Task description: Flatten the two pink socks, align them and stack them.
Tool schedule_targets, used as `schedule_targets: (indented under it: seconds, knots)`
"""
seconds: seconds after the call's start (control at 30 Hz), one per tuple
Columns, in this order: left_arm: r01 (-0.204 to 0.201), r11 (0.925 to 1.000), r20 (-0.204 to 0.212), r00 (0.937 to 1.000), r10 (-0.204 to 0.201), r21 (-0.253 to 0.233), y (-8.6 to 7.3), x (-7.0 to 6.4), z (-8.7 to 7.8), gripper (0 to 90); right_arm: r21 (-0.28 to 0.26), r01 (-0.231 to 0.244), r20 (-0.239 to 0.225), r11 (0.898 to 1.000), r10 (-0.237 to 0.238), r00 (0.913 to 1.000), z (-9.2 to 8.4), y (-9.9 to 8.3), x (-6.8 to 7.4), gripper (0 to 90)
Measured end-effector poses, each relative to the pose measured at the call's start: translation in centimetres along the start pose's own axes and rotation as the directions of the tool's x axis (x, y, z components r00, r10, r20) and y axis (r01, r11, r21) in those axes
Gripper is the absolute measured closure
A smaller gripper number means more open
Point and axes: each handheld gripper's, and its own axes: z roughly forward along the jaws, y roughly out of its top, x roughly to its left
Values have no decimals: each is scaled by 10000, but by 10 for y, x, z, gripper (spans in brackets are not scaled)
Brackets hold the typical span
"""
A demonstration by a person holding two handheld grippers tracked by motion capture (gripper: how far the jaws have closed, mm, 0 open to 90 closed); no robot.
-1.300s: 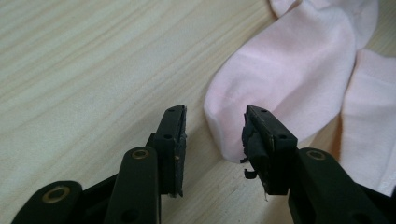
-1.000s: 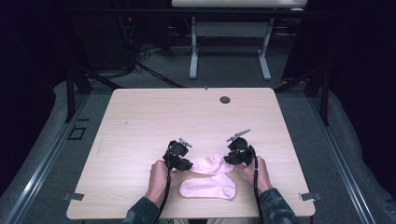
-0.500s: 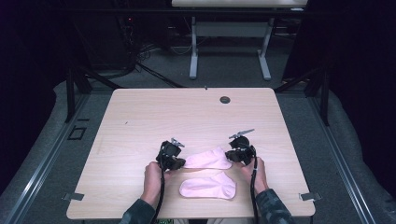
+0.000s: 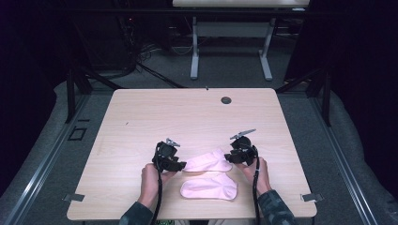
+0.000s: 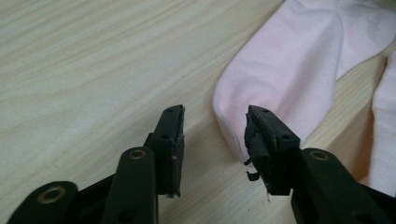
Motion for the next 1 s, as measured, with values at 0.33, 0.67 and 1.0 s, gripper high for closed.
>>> schedule_targets:
  seconds: [0.33,0.67,1.0]
  knots:
    - [-150,9989,149,9998,143,443,4,-3,8,607,676,541,-28,9962,-540,9985,10,6,5,647]
    - [-608,9948,21,9981,608,821,4,-9,13,756,881,781,230,9930,-804,9965,10,6,6,797]
    - [-823,9937,55,9966,821,762,3,-11,13,882,537,746,187,9958,-757,9970,9,1,3,878]
